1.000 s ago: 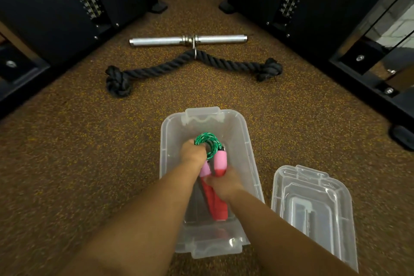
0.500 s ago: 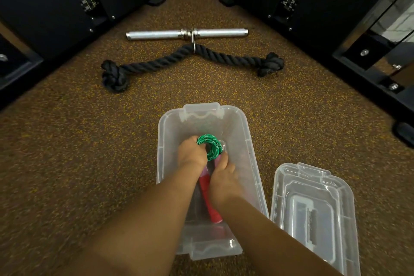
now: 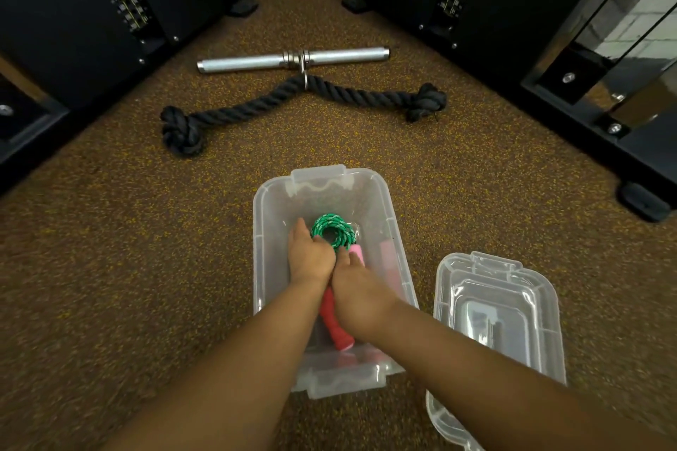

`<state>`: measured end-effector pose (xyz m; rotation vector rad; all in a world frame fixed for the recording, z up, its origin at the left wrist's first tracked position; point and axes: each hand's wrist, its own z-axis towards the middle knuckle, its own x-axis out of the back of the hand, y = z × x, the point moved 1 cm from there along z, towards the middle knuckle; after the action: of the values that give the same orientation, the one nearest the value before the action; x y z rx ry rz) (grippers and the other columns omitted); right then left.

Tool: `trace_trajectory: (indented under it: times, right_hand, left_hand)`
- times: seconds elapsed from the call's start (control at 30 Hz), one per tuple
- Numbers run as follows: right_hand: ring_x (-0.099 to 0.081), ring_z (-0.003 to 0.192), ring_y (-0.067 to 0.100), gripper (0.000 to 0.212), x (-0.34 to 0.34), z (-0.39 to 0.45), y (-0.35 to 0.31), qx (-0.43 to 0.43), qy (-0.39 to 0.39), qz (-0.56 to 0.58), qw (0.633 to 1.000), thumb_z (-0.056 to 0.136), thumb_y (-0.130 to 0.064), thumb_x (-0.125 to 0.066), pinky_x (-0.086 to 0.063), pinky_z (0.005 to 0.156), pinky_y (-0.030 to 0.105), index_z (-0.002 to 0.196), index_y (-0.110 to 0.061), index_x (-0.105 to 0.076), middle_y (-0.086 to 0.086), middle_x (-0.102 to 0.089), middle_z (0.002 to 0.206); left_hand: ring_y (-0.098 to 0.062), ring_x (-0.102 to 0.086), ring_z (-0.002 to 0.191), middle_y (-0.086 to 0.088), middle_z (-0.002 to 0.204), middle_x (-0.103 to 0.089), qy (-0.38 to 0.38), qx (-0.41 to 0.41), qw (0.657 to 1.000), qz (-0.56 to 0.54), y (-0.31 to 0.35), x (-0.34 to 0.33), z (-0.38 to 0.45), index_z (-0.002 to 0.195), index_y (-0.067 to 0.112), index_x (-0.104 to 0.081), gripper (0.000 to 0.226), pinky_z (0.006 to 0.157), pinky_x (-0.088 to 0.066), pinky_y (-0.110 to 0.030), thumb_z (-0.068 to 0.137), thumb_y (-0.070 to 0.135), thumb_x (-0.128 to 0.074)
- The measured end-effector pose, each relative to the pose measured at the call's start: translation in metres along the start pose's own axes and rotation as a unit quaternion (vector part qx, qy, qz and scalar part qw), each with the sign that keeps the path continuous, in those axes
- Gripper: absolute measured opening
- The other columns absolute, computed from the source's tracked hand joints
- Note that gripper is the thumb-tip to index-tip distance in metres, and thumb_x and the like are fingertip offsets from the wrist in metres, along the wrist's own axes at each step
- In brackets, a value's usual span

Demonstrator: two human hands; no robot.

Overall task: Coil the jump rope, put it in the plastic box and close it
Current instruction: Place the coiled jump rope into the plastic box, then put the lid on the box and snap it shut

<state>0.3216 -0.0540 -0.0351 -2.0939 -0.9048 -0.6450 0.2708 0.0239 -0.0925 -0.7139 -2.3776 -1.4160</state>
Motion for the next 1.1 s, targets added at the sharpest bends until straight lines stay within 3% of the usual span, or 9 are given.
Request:
trace_trajectory:
  times: [0.1,0.23,0.33,0.43,0.5,0.7,0.83,1.03,1.1]
  right_hand:
    - [-0.058,0.104,0.037,0.034,0.034,-0.044,0.001,0.094,0.012,0.001,0.996,0.089,-0.007,-0.046,-0.04,0.073,0.032,0.122,0.0,-0.044,0.021,-0.058,0.116]
    - [-0.064,0.099,0.019,0.027,0.071,-0.1,0.037,0.161,0.169,0.095,0.968,0.091,-0.011,-0.05,-0.047,0.084,0.029,0.115,-0.017,-0.061,0.003,-0.071,0.107]
    - [-0.063,0.097,-0.002,0.03,0.076,-0.127,0.087,0.099,0.262,0.222,0.934,0.092,-0.01,-0.054,-0.045,0.082,0.008,0.114,-0.028,-0.064,-0.013,-0.07,0.106]
    - [-0.063,0.096,-0.002,0.026,0.061,-0.147,0.142,0.011,0.306,0.274,0.912,0.093,-0.013,-0.053,-0.048,0.081,0.013,0.11,-0.031,-0.062,-0.017,-0.066,0.104]
    - [-0.06,0.101,0.002,0.027,0.038,-0.158,0.179,-0.06,0.313,0.273,0.908,0.093,-0.012,-0.053,-0.049,0.089,0.026,0.116,-0.025,-0.06,-0.013,-0.062,0.108]
    - [-0.035,0.133,0.023,0.045,-0.027,-0.181,0.245,-0.241,0.213,0.28,0.905,0.093,-0.02,-0.051,-0.031,0.109,0.039,0.137,-0.015,-0.042,0.005,-0.044,0.137]
    - [-0.053,0.118,0.024,0.045,-0.056,-0.183,0.277,-0.29,0.182,0.301,0.89,0.076,-0.034,-0.051,-0.047,0.097,0.049,0.121,-0.031,-0.051,-0.005,-0.058,0.121]
    - [-0.052,0.108,0.021,0.061,-0.046,-0.182,0.242,-0.294,0.133,0.462,0.826,0.093,-0.013,-0.051,-0.04,0.087,0.029,0.145,-0.02,-0.02,0.0,-0.048,0.125]
    - [-0.062,0.097,0.025,0.051,-0.046,-0.179,0.246,-0.316,0.15,0.524,0.776,0.09,-0.011,-0.052,-0.049,0.081,0.031,0.135,-0.019,-0.029,0.006,-0.06,0.117]
  left_hand:
    - [-0.027,-0.034,0.14,-0.014,0.152,-0.036,-0.004,-0.044,0.997,-0.066,0.024,0.008,-0.024,0.145,0.012,-0.036,0.05,0.116,-0.025,-0.041,0.094,0.01,-0.04]
    - [-0.032,-0.052,0.122,-0.017,0.132,-0.058,-0.067,-0.162,0.979,-0.107,0.06,0.009,-0.087,0.131,0.019,-0.055,0.038,0.107,-0.038,-0.038,0.096,0.012,-0.041]
    - [-0.035,-0.054,0.116,-0.023,0.123,-0.061,-0.133,-0.229,0.96,-0.095,0.075,-0.007,-0.136,0.124,0.02,-0.06,0.034,0.105,-0.039,-0.042,0.097,0.01,-0.042]
    - [-0.01,-0.051,0.121,-0.003,0.129,-0.06,-0.197,-0.285,0.937,-0.048,0.073,-0.034,-0.17,0.122,0.021,-0.061,0.035,0.11,-0.033,-0.03,0.096,0.008,-0.043]
    - [-0.007,-0.052,0.118,0.001,0.129,-0.058,-0.255,-0.297,0.92,-0.008,0.064,-0.052,-0.188,0.123,0.02,-0.061,0.036,0.108,-0.036,-0.03,0.095,0.007,-0.041]
    - [-0.026,-0.05,0.125,-0.001,0.145,-0.042,-0.4,-0.218,0.855,0.248,-0.002,-0.097,-0.204,0.136,0.019,-0.047,0.042,0.105,-0.04,-0.034,0.096,0.014,-0.04]
    - [-0.022,-0.012,0.148,-0.005,0.161,-0.01,-0.393,-0.151,0.823,0.381,-0.045,-0.113,-0.202,0.151,0.013,-0.018,0.06,0.12,-0.016,-0.036,0.096,0.02,-0.041]
    - [-0.025,-0.004,0.149,-0.002,0.161,0.017,-0.432,-0.055,0.813,0.386,-0.067,-0.116,-0.21,0.152,0.019,0.008,0.08,0.121,-0.013,-0.037,0.094,0.031,-0.045]
    - [-0.026,0.0,0.149,-0.001,0.16,0.022,-0.432,-0.034,0.816,0.383,-0.061,-0.114,-0.213,0.151,0.019,0.011,0.083,0.121,-0.01,-0.038,0.094,0.041,-0.044]
